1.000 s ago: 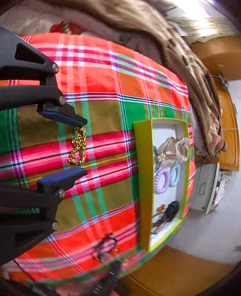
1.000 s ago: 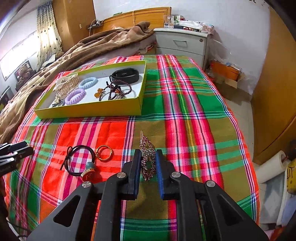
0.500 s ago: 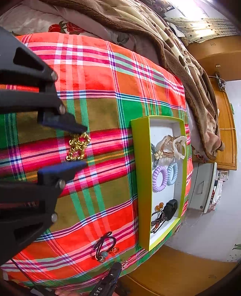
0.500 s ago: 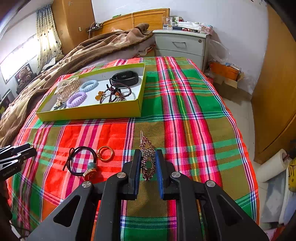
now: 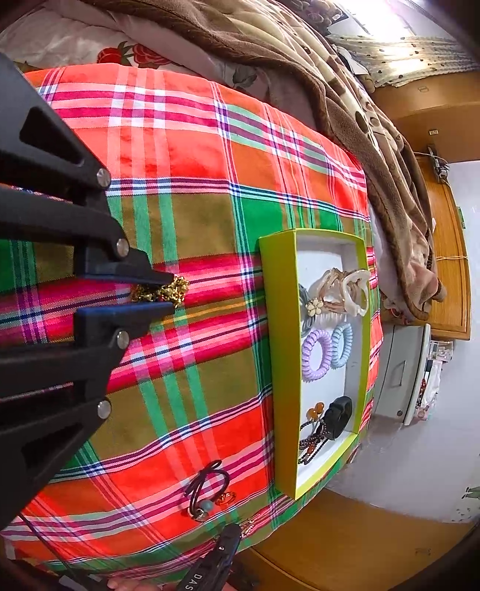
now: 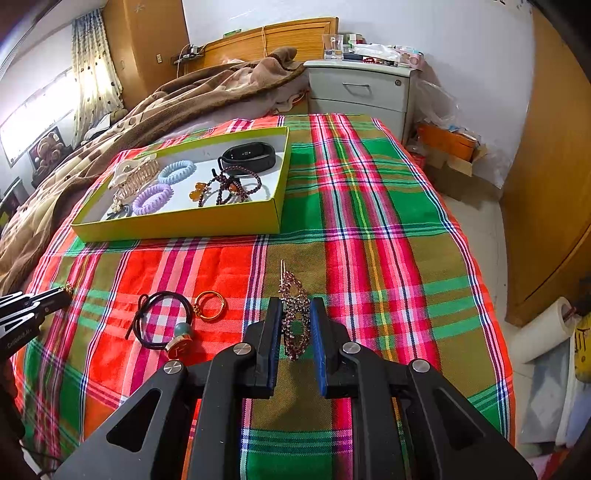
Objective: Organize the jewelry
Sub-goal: 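Carry the gold chain and rhinestone clip into the box and open both tools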
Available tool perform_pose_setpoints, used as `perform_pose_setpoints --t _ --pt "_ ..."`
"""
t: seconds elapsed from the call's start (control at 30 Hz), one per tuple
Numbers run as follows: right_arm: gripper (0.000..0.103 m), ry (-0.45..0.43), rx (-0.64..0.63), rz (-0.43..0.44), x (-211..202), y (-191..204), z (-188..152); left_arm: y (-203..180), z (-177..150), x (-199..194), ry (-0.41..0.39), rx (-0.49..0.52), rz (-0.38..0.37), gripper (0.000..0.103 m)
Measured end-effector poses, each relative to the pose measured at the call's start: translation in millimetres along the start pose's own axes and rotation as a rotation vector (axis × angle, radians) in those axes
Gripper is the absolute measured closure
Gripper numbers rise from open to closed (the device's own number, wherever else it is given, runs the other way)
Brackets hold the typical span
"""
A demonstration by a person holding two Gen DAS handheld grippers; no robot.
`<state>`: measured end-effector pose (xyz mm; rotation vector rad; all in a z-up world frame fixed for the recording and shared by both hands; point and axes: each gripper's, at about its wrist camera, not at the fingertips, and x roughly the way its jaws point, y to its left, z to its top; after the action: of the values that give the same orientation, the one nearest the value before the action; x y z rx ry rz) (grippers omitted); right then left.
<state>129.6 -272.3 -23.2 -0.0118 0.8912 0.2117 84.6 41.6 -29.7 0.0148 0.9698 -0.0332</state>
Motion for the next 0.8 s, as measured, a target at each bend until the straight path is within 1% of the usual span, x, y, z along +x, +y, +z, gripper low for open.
perform_pose_setpoints --t 0.13,0.5,0.6,0.8 --pt "0.087 -0.004 -0.004 0.001 -1.0 0.4 0.4 -0.8 0.6 -2.6 -0.010 0.000 0.005 0.098" --pt "0.087 -0.016 -0.008 0.001 -9.0 3.4 3.9 -0.2 3.8 -14.3 -0.040 -0.006 -0.005 0.098" --pt "0.087 -0.024 -0.012 0.001 -12.0 5.3 5.6 0.1 6.0 -18.2 -0.050 -0.006 -0.012 0.098" --pt "0.087 -0.046 -0.026 0.002 -19.1 9.6 13.2 2.6 15.5 -28.5 -0.078 -0.015 -0.052 0.098"
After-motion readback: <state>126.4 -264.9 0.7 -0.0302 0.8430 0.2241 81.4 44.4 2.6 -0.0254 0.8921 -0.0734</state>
